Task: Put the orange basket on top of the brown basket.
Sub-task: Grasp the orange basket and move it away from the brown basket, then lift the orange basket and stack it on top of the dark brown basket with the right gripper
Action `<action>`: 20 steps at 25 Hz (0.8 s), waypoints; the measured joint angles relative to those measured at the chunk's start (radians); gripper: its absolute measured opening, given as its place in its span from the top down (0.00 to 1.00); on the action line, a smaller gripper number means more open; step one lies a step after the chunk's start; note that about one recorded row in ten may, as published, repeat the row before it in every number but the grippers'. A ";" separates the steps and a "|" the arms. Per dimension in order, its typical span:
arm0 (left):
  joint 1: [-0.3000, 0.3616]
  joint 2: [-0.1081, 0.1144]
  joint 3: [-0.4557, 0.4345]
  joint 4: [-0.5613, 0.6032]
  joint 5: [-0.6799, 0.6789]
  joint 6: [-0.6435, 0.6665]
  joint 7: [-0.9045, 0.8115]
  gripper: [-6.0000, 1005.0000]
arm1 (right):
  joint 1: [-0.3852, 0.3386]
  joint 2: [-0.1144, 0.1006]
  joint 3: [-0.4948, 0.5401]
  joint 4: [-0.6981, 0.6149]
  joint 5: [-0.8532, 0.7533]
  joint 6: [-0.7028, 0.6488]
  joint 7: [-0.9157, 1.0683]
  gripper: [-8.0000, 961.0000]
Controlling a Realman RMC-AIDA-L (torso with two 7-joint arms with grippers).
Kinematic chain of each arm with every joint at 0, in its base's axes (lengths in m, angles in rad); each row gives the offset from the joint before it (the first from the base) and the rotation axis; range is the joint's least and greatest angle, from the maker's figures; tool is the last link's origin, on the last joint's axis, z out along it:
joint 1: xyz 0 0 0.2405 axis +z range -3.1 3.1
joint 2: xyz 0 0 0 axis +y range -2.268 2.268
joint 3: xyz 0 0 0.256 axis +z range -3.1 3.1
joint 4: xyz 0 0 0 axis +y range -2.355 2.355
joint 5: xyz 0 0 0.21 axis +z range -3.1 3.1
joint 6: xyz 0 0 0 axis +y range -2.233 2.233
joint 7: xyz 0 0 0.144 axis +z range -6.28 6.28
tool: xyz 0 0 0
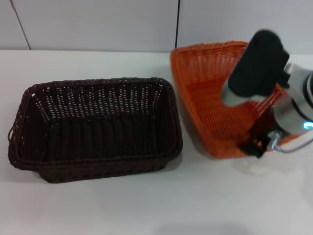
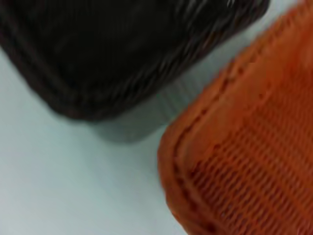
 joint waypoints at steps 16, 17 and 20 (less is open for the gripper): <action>0.000 -0.003 0.000 0.000 0.000 -0.026 -0.006 0.23 | 0.116 -0.007 -0.027 0.290 -0.055 0.035 -0.122 0.77; 0.000 -0.003 0.000 0.000 0.000 -0.026 -0.006 0.23 | 0.116 -0.007 -0.027 0.290 -0.055 0.035 -0.122 0.77; 0.000 -0.007 0.001 0.000 0.000 -0.033 -0.007 0.23 | 0.157 -0.007 -0.066 0.322 -0.081 0.028 -0.221 0.77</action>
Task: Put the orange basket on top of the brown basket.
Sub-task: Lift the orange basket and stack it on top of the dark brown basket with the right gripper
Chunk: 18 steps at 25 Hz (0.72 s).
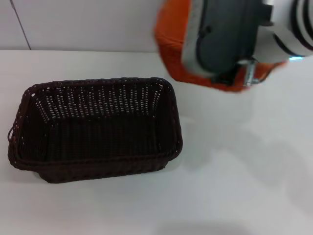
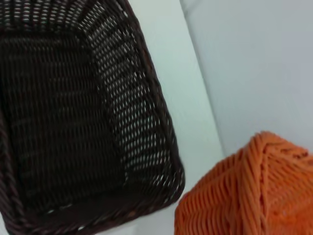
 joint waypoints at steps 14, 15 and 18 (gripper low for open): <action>-0.001 -0.007 0.008 0.001 0.000 -0.086 -0.036 0.23 | -0.016 -0.006 -0.171 0.039 0.078 -0.064 -0.700 0.77; -0.001 -0.007 0.008 0.001 0.000 -0.087 -0.037 0.23 | -0.016 -0.006 -0.184 0.031 0.080 -0.075 -0.709 0.77; -0.002 -0.007 0.007 0.001 0.000 -0.089 -0.037 0.23 | -0.009 -0.006 -0.245 -0.007 0.080 -0.096 -0.717 0.77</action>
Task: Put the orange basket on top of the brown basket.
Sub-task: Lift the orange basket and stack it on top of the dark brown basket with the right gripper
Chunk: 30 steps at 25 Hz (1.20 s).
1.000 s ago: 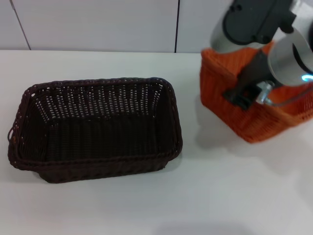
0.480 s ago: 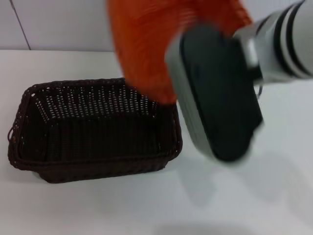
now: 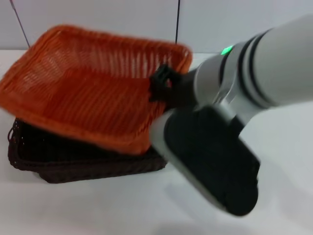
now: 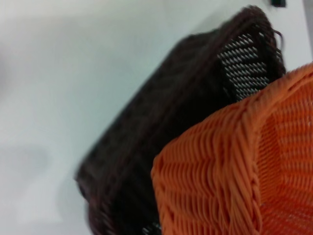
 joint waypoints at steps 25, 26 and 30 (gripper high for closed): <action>-0.004 0.001 0.000 0.001 0.000 -0.015 -0.001 0.23 | -0.005 0.001 -0.033 -0.218 -0.116 -0.105 -0.013 0.83; -0.004 0.002 0.000 0.001 0.000 -0.019 -0.001 0.23 | -0.005 0.001 -0.033 -0.218 -0.116 -0.105 -0.013 0.83; -0.004 0.000 0.001 0.000 0.000 -0.020 -0.007 0.23 | -0.002 -0.005 -0.016 -0.229 -0.117 -0.105 -0.032 0.81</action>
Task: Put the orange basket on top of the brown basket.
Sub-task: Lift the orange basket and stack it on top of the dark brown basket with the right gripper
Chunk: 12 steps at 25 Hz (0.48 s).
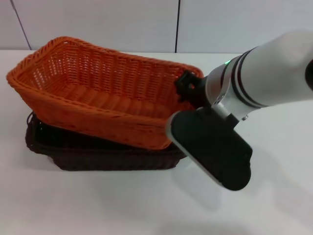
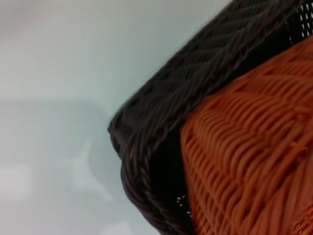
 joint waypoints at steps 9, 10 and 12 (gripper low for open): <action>0.001 -0.001 0.002 0.000 -0.001 0.000 -0.024 0.23 | 0.002 -0.002 0.031 -0.067 -0.002 -0.064 -0.010 0.78; 0.001 -0.001 0.002 0.000 -0.001 0.000 -0.026 0.23 | -0.003 -0.001 0.029 -0.073 -0.002 -0.076 -0.004 0.78; 0.002 -0.001 0.002 0.000 0.000 0.000 -0.028 0.23 | -0.013 0.000 0.018 -0.077 -0.003 -0.085 0.017 0.78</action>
